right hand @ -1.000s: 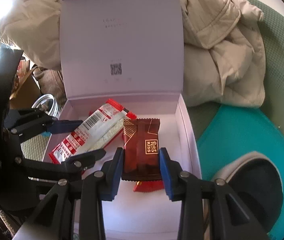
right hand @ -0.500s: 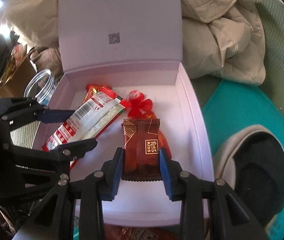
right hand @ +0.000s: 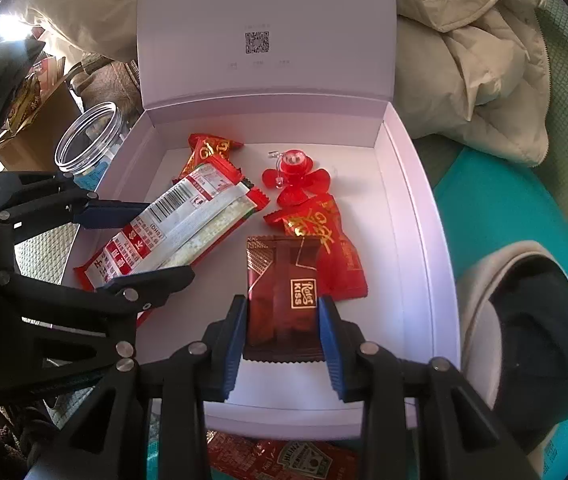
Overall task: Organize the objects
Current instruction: 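Open left tool on snack stick packet while right tool releases chocolate in box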
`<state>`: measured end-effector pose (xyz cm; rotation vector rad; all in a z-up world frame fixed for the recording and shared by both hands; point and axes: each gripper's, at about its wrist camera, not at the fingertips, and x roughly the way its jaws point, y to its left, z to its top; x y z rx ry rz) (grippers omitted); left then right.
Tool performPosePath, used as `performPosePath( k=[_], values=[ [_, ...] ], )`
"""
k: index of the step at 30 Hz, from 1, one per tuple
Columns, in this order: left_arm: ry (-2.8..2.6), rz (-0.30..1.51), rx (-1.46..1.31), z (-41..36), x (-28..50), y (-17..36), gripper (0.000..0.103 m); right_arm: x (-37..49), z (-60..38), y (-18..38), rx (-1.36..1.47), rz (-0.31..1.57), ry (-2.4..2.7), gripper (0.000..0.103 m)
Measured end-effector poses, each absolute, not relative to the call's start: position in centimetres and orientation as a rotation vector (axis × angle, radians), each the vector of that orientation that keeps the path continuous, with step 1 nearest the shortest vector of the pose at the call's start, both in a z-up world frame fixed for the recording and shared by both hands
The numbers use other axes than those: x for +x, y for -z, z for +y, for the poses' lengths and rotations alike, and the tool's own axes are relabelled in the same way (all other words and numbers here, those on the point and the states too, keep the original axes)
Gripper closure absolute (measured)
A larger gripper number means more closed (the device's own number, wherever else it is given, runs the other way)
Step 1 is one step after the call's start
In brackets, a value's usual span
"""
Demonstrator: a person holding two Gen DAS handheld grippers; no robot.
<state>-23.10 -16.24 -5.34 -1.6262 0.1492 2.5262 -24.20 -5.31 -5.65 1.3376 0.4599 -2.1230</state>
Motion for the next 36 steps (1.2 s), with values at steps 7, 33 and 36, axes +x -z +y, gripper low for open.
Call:
performPosePath(
  k=[7, 33, 36],
  values=[
    [-2.533, 0.122, -1.620, -16.4, -22.9, 5.5, 0.055, -24.2, -5.6, 5.4, 1.351, 0.457, 2.130, 0.066],
    [-2.707, 0.048, -1.548, -17.9, -20.1, 0.2, 0.054, -22.9, -5.0, 1.1, 1.262, 0.455, 2.196, 0.052],
    [-2.744, 0.013, -1.523, -18.3, -18.9, -1.4, 0.054, -22.5, -5.3, -0.2, 1.218, 0.460, 2.212, 0.051]
  ],
)
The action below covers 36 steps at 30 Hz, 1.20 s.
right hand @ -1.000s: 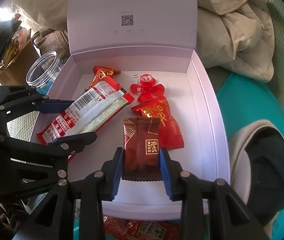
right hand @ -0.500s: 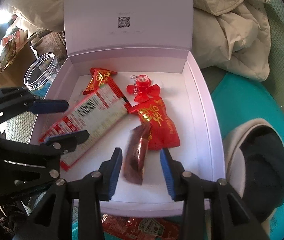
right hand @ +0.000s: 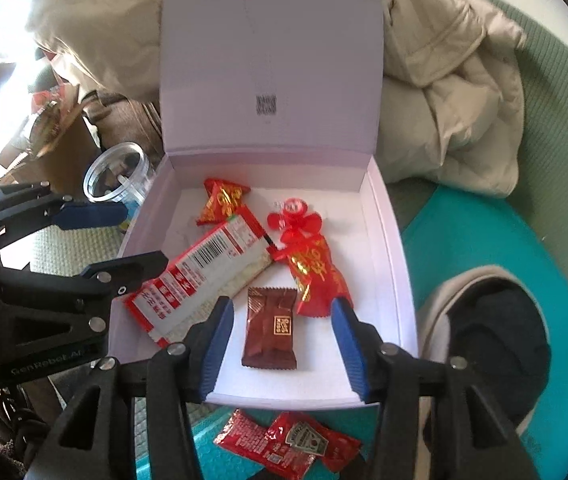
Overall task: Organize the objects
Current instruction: 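Open left tool on snack stick packet while right tool releases chocolate in box, then withdraw both tools from the box toward the red packets on the mat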
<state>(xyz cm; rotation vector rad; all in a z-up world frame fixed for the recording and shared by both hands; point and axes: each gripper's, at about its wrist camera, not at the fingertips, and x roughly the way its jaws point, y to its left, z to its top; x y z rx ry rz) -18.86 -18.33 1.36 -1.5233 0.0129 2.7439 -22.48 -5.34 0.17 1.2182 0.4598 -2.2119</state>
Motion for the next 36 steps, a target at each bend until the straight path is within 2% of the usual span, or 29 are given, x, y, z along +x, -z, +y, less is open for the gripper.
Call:
performPosePath(
  k=[3, 5, 8, 17, 25, 36],
  values=[
    [-2.798, -0.006, -1.487, -18.6, -17.5, -3.0, 0.050, -21.4, -5.3, -2.0, 1.154, 0.457, 2.231, 0.049],
    [-2.842, -0.008, -1.454, -18.7, -16.6, -4.2, 0.042, -20.6, -5.3, -3.2, 1.101, 0.452, 2.244, 0.047],
    [-2.907, -0.006, -1.393, -18.6, -14.9, -6.1, 0.035, -19.1, -5.0, -5.2, 1.013, 0.448, 2.267, 0.045],
    [-3.040, 0.030, -1.231, -16.0, -8.9, -10.2, 0.025, -13.5, -2.4, -10.3, 0.788, 0.489, 2.309, 0.037],
    [-3.061, -0.015, -1.202, -11.5, -3.8, -10.6, 0.022, -8.6, 2.1, -10.8, 0.772, 0.485, 2.292, 0.036],
    [-2.979, -0.072, -1.308, -4.7, 1.2, -6.5, 0.022, -3.6, 8.9, -7.5, 0.887, 0.489, 2.279, 0.036]
  ],
)
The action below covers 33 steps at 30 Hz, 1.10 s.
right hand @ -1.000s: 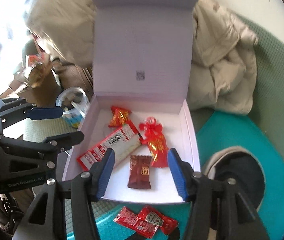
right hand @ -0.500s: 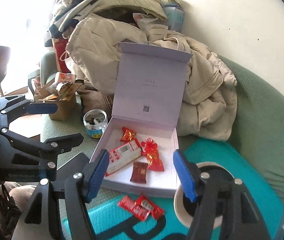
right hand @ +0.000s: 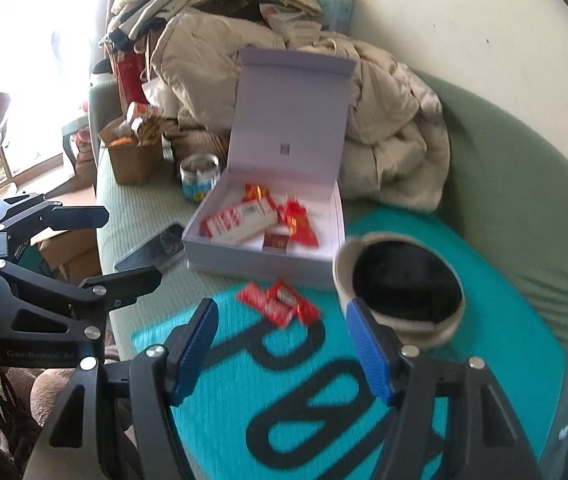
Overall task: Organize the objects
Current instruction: 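Withdraw both tools from the box toward the red packets on the mat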
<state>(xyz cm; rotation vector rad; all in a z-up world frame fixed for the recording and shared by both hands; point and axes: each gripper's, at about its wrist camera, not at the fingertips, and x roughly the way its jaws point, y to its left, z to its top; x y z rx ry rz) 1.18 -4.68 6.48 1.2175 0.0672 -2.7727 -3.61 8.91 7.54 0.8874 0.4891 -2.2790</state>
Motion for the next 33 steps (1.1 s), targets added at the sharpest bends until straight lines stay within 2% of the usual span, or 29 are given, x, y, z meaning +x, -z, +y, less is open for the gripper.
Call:
performPosePath(
  k=[9, 19, 33],
  values=[
    [2.718, 0.097, 1.319, -1.2, 3.1, -3.0, 0.022, -1.7, 12.7, -3.9, 0.988, 0.475, 2.242, 0.036],
    [2.700, 0.134, 1.417, -0.3, 1.8, 0.1, 0.022, -2.5, 14.7, -0.4, 1.091, 0.467, 2.212, 0.036],
    [2.670, 0.242, 1.499, -7.2, -2.9, 4.2, 0.022, -7.0, 7.8, 2.2, 1.048, 0.515, 2.174, 0.036]
  ],
)
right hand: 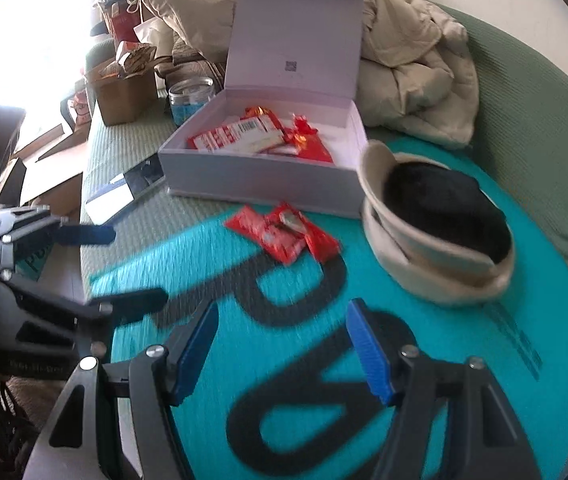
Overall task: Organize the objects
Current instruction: 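Withdraw both tools from the box toward the red packets on the mat, then reach left tool to red snack packet while right tool approaches Heinz ketchup sachet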
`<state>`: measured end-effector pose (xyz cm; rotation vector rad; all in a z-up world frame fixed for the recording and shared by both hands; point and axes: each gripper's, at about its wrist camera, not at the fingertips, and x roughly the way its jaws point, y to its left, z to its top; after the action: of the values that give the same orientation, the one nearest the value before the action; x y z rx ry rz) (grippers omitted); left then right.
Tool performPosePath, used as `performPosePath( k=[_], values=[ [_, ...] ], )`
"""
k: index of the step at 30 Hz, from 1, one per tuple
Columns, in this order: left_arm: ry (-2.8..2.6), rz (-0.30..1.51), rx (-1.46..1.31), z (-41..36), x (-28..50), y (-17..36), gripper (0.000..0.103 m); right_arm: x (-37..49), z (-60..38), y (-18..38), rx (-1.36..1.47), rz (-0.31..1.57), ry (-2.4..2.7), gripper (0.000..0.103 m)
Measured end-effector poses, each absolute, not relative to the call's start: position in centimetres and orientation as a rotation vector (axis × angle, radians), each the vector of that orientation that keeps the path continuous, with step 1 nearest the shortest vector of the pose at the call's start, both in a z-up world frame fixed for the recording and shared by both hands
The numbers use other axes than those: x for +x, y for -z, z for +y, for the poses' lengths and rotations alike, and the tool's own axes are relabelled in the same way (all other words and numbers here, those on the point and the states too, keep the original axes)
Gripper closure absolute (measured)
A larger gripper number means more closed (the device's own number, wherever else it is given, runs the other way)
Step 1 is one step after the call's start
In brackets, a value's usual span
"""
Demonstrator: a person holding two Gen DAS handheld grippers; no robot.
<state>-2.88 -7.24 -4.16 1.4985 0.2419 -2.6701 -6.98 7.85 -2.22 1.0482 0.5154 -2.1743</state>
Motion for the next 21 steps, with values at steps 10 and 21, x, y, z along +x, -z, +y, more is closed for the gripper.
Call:
performPosePath(
  k=[10, 21],
  values=[
    [2.703, 0.209, 1.556, -10.5, -5.9, 4.8, 0.022, -11.8, 2.2, 4.5, 1.107, 0.525, 2.167, 0.037],
    [2.774, 0.077, 1.670, -8.7, -9.2, 5.2, 0.022, -16.7, 1.4, 7.9, 1.256, 0.501, 2.102, 0.040]
  ],
)
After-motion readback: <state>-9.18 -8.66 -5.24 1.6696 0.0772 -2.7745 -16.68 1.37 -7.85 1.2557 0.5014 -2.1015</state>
